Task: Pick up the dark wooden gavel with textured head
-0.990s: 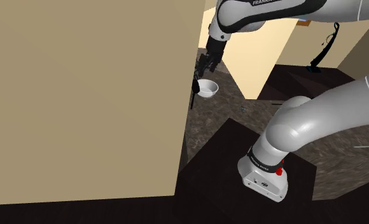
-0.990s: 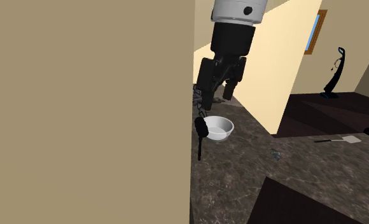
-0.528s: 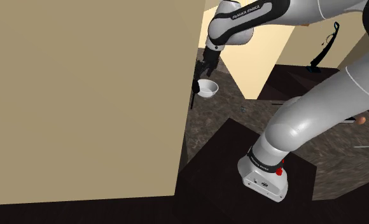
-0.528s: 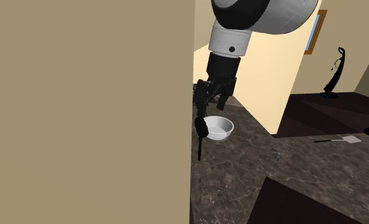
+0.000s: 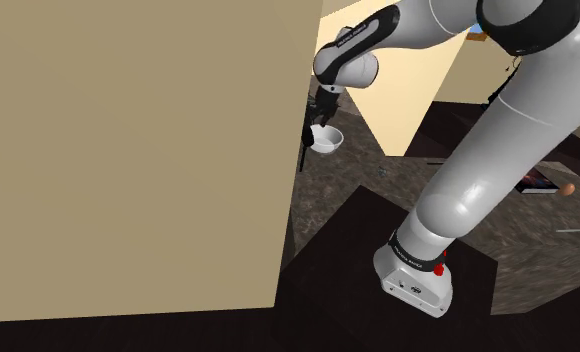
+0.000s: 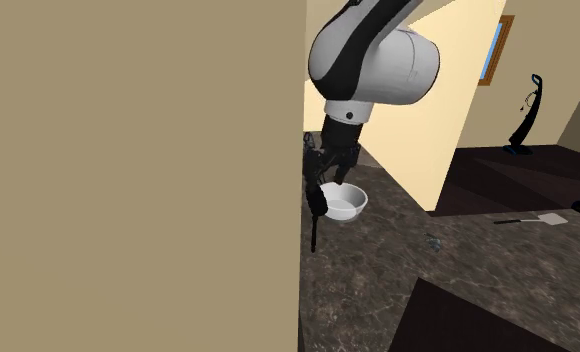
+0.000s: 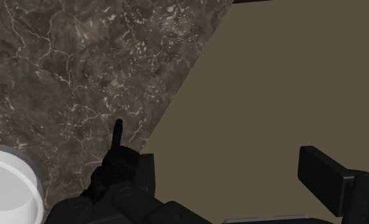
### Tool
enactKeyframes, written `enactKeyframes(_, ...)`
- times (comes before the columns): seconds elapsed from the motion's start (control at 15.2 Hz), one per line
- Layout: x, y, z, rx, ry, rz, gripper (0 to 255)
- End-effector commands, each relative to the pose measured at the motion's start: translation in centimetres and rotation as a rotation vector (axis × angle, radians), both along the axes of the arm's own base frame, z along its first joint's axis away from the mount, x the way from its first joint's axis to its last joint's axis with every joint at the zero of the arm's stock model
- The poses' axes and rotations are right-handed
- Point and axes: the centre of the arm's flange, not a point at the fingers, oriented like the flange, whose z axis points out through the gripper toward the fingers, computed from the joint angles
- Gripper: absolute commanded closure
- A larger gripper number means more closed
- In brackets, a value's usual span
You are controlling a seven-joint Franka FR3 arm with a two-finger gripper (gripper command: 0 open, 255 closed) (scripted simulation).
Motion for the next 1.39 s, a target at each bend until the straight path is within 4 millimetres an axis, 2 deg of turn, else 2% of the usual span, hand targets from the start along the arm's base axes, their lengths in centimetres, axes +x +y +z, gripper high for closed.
enactKeyframes(0.0,0.8,-1.7,-1.9,0.004,-0.01,-0.024,0)
enactKeyframes(0.59,4.8,-9.3,-9.8,0.027,-0.05,-0.124,0)
enactKeyframes(1.06,4.8,-9.3,-13.5,0.027,-0.05,-0.124,0)
enactKeyframes(1.25,4.8,-9.3,-13.8,0.027,-0.05,-0.124,0)
enactKeyframes(1.32,4.8,-9.3,-13.8,0.027,-0.05,-0.124,255)
